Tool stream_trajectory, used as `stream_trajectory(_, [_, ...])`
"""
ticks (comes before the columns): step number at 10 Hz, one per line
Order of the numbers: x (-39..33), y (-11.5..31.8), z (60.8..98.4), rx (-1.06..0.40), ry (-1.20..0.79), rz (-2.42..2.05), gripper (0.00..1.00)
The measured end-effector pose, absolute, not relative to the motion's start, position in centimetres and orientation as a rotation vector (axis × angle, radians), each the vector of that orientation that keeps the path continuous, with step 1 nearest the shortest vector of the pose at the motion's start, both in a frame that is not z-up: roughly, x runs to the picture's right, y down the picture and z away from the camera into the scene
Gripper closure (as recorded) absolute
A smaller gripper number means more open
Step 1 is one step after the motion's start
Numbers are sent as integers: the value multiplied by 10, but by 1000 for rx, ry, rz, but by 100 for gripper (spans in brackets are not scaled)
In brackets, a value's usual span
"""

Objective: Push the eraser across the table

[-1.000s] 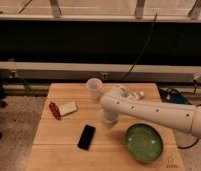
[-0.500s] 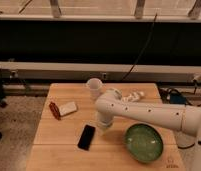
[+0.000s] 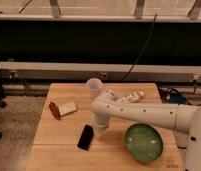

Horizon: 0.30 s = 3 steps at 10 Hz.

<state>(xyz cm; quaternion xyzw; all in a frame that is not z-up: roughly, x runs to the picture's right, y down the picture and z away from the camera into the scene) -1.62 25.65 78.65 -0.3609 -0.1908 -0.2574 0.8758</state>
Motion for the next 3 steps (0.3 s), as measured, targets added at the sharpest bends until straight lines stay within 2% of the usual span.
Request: stream_trajectory(3, [-26, 263, 787, -761, -421, -569, 100])
